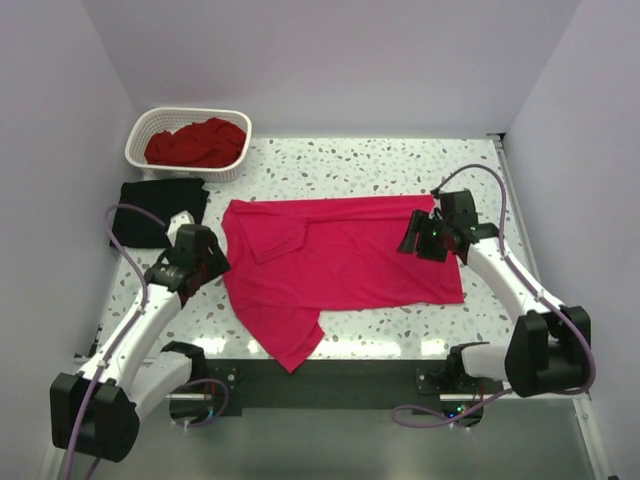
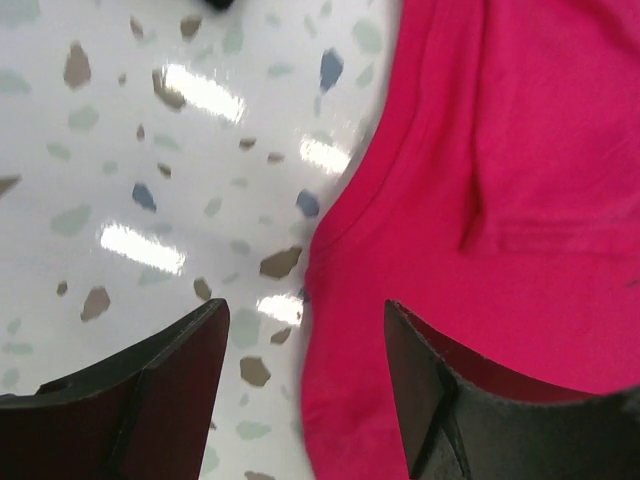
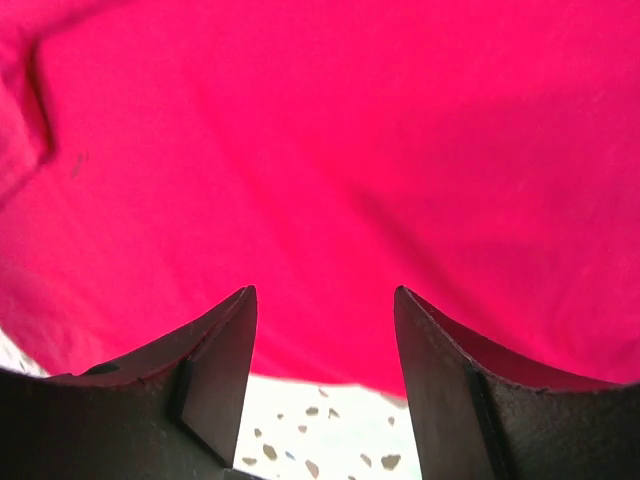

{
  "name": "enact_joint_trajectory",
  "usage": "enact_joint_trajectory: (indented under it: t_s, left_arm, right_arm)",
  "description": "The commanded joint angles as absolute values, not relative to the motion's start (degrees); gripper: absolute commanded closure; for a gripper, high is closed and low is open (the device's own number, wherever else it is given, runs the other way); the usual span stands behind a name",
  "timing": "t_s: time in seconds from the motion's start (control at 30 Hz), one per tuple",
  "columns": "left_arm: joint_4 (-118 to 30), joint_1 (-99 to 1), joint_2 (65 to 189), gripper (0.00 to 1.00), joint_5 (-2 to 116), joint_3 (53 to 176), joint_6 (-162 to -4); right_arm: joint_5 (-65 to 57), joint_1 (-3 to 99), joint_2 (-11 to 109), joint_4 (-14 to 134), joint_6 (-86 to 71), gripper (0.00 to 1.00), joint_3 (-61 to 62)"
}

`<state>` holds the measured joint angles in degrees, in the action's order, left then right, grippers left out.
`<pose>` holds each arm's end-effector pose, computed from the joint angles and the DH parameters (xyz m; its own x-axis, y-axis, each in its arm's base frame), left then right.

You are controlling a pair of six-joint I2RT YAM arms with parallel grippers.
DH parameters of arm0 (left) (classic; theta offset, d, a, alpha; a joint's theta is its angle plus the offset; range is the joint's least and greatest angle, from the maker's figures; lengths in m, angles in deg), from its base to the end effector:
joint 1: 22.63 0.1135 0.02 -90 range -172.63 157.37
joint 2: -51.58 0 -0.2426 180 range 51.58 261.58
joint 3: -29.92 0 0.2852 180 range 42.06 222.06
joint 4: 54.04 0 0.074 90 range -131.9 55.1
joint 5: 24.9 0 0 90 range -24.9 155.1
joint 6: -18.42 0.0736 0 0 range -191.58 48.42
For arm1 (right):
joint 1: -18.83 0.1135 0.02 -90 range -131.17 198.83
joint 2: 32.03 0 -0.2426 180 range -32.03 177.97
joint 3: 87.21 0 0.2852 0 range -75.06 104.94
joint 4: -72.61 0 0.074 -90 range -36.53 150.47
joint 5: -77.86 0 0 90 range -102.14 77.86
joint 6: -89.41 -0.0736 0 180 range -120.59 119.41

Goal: Fold and stack the t-shirts
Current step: Fold the tshirt

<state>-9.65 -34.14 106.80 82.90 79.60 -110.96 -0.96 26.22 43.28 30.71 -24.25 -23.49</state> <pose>0.2575 -0.0295 0.1750 -0.5778 -0.4988 -0.6460 -0.4780 0.8484 -0.2276 0.3203 0.0559 0.1734 -0.8266 0.2898 -0.4824 0.0995 0.9190 0.3815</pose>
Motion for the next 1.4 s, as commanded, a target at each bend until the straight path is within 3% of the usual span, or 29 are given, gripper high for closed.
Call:
enact_joint_trajectory:
  t_s: [0.0, 0.23, 0.57, 1.03, 1.2, 1.37]
  left_arm:
    - [-6.9, -34.7, 104.4, 0.32, 79.1, 74.8, -115.2]
    - [-4.5, -39.3, 111.0, 0.36, 74.9, 74.1, -117.5]
    - [-2.1, -47.6, 116.3, 0.53, 76.0, 72.6, -124.1]
    - [-1.5, -48.3, 115.8, 0.58, 79.0, 71.8, -126.9]
    - [-2.4, -48.5, 117.8, 0.71, 78.6, 71.8, -126.2]
    - [-2.1, -48.5, 119.4, 1.0, 78.5, 73.8, -123.8]
  right_arm:
    - [-0.8, 27.7, 38.1, 28.4, -23.7, 0.39, -27.0]
    - [-1.7, 27.7, 35.3, 27.5, -22.5, 0.39, -29.4]
    - [-2.8, 27.8, 33.5, 28.2, -21.4, 0.39, -30.1]
    - [-3.4, 27.8, 34.3, 29.4, -20.9, 0.39, -31.4]
    - [-5.2, 27.8, 34.7, 28.9, -20.7, 0.39, -31.2]
    - [-8.9, 27.7, 36.0, 26.5, -21.2, 0.39, -30.3]
